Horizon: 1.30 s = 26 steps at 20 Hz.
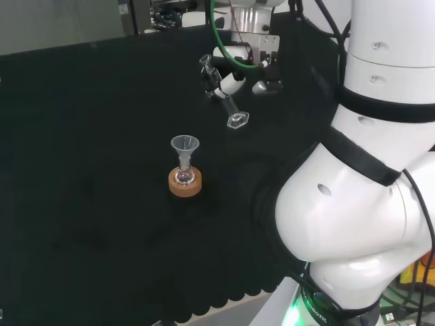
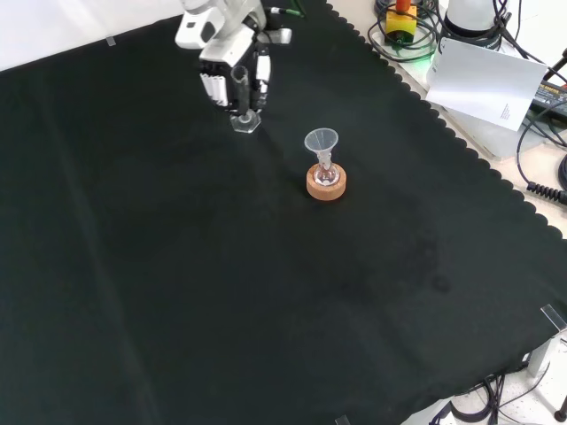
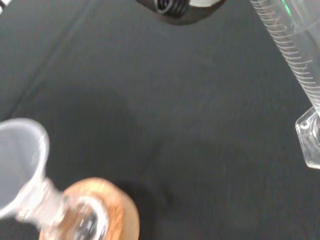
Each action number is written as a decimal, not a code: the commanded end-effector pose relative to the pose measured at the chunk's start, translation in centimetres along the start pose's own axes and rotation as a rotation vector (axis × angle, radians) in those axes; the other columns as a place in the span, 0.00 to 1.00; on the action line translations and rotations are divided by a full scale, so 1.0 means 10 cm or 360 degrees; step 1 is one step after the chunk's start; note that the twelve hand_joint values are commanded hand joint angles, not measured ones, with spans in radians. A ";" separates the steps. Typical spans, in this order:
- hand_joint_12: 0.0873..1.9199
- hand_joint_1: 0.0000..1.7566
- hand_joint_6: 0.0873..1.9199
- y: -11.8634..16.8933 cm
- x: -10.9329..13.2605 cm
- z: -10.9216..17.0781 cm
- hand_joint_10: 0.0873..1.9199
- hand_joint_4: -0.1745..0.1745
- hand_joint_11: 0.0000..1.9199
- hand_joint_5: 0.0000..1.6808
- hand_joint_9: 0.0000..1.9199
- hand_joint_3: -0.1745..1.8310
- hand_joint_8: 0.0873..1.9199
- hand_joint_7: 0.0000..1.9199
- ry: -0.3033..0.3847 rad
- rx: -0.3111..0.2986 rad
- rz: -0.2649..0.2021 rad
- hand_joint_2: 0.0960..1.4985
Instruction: Put the graduated cylinder back on the table.
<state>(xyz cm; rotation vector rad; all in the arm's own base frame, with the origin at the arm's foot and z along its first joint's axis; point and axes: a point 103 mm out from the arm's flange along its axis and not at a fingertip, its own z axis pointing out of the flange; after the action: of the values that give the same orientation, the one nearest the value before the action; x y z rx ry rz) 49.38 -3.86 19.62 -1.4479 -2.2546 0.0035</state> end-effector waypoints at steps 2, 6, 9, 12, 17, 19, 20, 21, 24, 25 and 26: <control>0.35 0.72 0.53 0.42 -0.42 -0.04 0.00 0.00 0.64 0.56 0.75 0.09 0.52 0.51 0.0149 -0.0258 -0.0089 0.73; 0.35 0.72 0.53 0.57 -0.54 -0.01 0.00 0.00 0.64 0.56 0.75 0.09 0.52 0.51 0.0185 -0.0334 -0.0113 0.73; 0.35 0.72 0.53 0.64 -0.61 0.01 0.00 0.00 0.64 0.56 0.75 0.09 0.52 0.51 0.0226 -0.0389 -0.0123 0.73; 0.35 0.72 0.53 0.70 -0.67 0.06 0.00 0.00 0.64 0.56 0.75 0.09 0.52 0.51 0.0274 -0.0416 -0.0128 0.73; 0.36 0.72 0.53 0.74 -0.76 0.16 0.00 0.00 0.64 0.56 0.75 0.09 0.52 0.51 0.0322 -0.0448 -0.0125 0.73; 0.36 0.72 0.53 0.75 -0.78 0.19 0.00 0.00 0.63 0.56 0.75 0.09 0.52 0.51 0.0325 -0.0454 -0.0119 0.73; 0.36 0.72 0.53 0.76 -0.79 0.21 0.00 0.00 0.63 0.56 0.75 0.09 0.52 0.51 0.0325 -0.0456 -0.0120 0.73; 0.36 0.71 0.53 0.77 -0.80 0.22 0.00 0.00 0.63 0.56 0.75 0.09 0.52 0.51 0.0325 -0.0458 -0.0121 0.73; 0.36 0.71 0.53 0.80 -0.81 0.26 0.00 0.00 0.63 0.56 0.75 0.09 0.52 0.51 0.0327 -0.0467 -0.0122 0.74; 0.36 0.71 0.53 0.81 -0.82 0.27 0.00 0.00 0.63 0.56 0.75 0.09 0.52 0.51 0.0326 -0.0463 -0.0124 0.74; 0.36 0.71 0.53 0.82 -0.82 0.28 0.00 0.00 0.63 0.56 0.75 0.09 0.52 0.51 0.0328 -0.0462 -0.0125 0.74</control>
<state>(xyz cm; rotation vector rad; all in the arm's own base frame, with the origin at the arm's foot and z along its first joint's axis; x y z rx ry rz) 57.93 -6.73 12.72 -1.4269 -2.2043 -0.4877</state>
